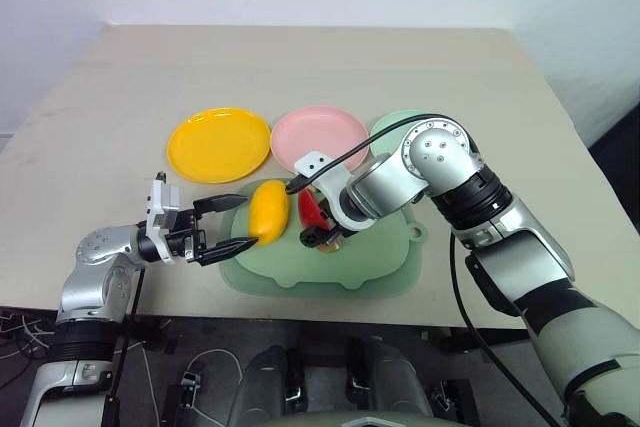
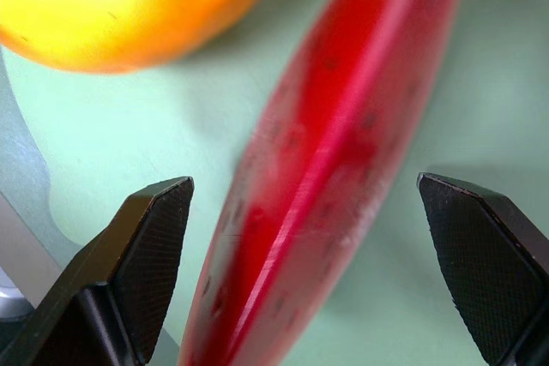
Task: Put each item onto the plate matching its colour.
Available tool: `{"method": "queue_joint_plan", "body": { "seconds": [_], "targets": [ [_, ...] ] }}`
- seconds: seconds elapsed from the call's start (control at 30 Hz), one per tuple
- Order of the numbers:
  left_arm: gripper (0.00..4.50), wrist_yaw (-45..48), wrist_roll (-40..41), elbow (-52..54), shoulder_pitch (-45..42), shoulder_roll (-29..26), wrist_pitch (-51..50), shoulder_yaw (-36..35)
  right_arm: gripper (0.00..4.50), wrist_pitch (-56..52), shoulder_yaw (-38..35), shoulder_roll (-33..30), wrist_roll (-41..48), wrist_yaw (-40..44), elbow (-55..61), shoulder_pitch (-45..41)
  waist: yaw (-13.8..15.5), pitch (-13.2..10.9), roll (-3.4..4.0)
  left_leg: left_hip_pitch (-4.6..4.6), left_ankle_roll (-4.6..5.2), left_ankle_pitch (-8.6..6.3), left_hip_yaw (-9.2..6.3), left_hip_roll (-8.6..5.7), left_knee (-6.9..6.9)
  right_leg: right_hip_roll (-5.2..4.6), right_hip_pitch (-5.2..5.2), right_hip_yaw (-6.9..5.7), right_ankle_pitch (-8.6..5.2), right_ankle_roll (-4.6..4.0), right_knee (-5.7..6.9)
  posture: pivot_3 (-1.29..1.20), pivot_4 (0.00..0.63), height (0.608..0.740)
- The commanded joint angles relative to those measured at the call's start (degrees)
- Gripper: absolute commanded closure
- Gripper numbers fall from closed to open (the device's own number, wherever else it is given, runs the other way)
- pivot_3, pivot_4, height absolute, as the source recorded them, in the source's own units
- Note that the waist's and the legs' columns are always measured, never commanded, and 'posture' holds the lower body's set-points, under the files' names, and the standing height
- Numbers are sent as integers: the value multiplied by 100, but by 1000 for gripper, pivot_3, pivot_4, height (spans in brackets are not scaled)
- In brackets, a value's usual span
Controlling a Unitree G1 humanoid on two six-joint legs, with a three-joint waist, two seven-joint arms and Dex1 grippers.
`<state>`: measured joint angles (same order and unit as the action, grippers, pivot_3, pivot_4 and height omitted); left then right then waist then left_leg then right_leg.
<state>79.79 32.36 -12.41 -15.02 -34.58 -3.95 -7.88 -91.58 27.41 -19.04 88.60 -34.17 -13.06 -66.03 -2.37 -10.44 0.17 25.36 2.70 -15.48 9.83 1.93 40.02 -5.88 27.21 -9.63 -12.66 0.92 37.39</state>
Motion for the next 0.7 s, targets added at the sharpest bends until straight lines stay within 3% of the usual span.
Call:
{"method": "queue_joint_plan", "body": {
  "seconds": [0.03,0.4,0.63,0.7],
  "targets": [
    [0,23,19,60,28,-5,93,-98,54,-92,-363,244,-404,260,-101,-100,-5,0,0,0,0,0,0,0,0,0,0,0,0,0,0,0,150,696],
    [0,7,12,91,6,-15,77,-99,54,-92,-458,522,-1225,704,-275,-81,-9,0,0,0,-1,0,0,0,-1,0,1,0,0,0,0,0,150,696],
    [0,-1,0,75,18,-1,93,-95,2149,-92,-218,395,-1622,1185,31,0,-12,0,0,0,-1,0,0,0,-1,-1,2,0,0,0,0,0,150,696],
    [0,-27,17,93,7,10,74,-99,2263,-92,-163,369,-1588,1323,63,44,-12,0,0,0,-1,0,0,0,-1,-1,2,0,0,0,0,0,150,696]
  ]
}}
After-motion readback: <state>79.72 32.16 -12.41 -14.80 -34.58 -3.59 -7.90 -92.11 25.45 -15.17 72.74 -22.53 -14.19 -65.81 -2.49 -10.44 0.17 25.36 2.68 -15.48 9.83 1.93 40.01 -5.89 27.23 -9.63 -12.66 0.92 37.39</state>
